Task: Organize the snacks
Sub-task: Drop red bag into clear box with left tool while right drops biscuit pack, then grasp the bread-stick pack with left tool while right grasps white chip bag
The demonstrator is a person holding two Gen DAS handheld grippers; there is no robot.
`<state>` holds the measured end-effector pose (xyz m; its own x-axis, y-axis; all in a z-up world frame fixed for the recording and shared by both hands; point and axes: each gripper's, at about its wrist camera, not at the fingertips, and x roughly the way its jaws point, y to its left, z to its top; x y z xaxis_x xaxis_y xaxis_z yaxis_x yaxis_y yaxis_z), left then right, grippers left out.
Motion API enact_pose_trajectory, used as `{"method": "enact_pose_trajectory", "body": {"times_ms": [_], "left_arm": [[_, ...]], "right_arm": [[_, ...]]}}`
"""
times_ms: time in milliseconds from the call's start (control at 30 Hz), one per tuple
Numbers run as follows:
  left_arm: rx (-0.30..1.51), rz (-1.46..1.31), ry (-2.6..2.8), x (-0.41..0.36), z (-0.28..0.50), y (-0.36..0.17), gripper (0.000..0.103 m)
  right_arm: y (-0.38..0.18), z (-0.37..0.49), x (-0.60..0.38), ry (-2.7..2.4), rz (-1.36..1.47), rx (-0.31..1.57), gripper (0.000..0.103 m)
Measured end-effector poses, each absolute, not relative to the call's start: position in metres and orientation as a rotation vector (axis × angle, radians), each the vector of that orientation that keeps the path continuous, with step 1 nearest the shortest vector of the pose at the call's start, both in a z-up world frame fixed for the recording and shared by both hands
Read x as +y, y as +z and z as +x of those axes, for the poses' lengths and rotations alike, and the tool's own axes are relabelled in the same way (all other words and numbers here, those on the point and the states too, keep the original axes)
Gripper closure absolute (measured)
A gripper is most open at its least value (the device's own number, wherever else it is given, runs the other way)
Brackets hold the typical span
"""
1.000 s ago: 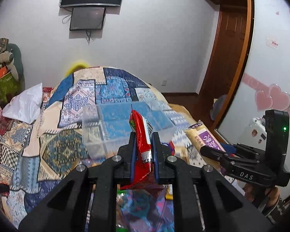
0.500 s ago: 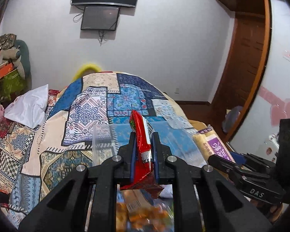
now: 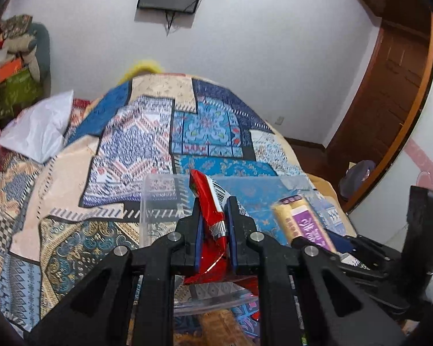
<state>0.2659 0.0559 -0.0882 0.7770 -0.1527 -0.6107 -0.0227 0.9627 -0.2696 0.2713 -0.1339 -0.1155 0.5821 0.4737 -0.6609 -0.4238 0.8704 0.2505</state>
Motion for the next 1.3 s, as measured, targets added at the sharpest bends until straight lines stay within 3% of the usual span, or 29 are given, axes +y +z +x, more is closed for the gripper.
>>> {"method": "enact_pose_trajectory", "body": {"times_ms": [300, 467, 633, 767, 900, 967, 1300], "left_arm": [[0.784, -0.255, -0.042, 0.057, 0.28, -0.114, 0.088], [0.789, -0.258, -0.017, 0.058, 0.271, -0.109, 0.057], [0.768, -0.272, -0.022, 0.063, 0.25, -0.094, 0.053], [0.734, -0.25, -0.008, 0.065, 0.224, -0.078, 0.047], [0.723, -0.223, 0.007, 0.068, 0.2, -0.068, 0.043], [0.715, -0.202, 0.018, 0.069, 0.184, -0.065, 0.037], [0.776, -0.162, 0.067, 0.086, 0.123, -0.088, 0.031]], "right_arm": [[-0.129, 0.282, -0.124, 0.532, 0.036, 0.872, 0.067], [-0.124, 0.276, -0.127, 0.515, 0.001, 0.863, 0.066], [-0.107, 0.261, -0.139, 0.491, -0.004, 0.813, 0.047], [-0.086, 0.242, -0.151, 0.469, -0.012, 0.759, 0.044], [-0.07, 0.222, -0.16, 0.447, -0.013, 0.715, 0.034], [-0.064, 0.211, -0.165, 0.438, -0.014, 0.698, 0.033], [-0.074, 0.17, -0.183, 0.419, -0.007, 0.729, 0.031]]}}
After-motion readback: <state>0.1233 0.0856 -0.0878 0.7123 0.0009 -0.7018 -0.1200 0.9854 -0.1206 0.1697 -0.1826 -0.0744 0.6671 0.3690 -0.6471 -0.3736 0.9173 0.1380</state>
